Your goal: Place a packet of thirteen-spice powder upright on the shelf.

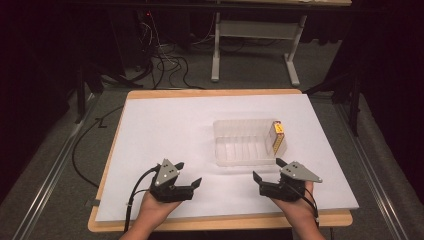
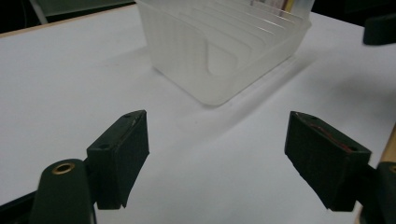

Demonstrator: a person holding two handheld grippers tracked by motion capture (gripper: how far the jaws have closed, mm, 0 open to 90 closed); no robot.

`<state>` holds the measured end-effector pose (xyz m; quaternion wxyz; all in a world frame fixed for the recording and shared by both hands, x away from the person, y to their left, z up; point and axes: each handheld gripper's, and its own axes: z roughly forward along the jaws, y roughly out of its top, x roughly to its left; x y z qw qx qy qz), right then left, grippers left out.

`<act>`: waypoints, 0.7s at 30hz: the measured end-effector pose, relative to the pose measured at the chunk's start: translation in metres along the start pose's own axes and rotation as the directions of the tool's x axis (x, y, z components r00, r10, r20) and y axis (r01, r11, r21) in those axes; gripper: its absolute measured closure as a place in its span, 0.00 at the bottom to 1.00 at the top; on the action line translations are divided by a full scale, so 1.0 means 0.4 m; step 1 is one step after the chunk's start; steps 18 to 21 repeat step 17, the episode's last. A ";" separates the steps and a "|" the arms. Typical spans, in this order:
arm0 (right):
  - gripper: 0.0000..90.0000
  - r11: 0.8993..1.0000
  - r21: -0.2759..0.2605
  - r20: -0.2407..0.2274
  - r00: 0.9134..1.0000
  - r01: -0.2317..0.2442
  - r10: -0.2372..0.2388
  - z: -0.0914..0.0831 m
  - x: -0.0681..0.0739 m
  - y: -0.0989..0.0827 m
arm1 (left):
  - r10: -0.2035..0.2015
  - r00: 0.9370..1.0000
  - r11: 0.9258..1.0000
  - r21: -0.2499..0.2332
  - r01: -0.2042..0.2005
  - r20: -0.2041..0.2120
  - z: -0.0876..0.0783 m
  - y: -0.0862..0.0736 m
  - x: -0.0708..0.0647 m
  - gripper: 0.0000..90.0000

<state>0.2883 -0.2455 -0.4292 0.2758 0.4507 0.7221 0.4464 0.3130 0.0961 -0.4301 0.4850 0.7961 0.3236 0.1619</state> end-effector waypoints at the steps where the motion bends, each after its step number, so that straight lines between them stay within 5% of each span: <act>1: 0.10 1.000 0.009 0.004 1.000 0.025 -0.025 0.004 0.001 -0.006 | 0.004 1.000 1.000 0.005 -0.004 0.003 0.005 -0.001 -0.010 0.24; 7: 0.11 1.000 -0.016 0.002 1.000 0.025 -0.025 -0.003 -0.023 -0.004 | 0.027 1.000 1.000 0.009 -0.027 0.013 0.023 0.001 -0.053 0.23; 12: 0.12 1.000 -0.016 0.008 1.000 -0.026 0.026 -0.003 -0.053 -0.008 | 0.026 1.000 0.999 0.019 -0.026 0.015 0.026 -0.002 -0.051 0.23; 21: 0.13 0.999 -0.007 0.024 0.999 -0.036 0.036 0.006 -0.063 -0.009 | 0.029 0.999 0.999 0.013 -0.030 0.016 0.015 -0.001 -0.043 0.23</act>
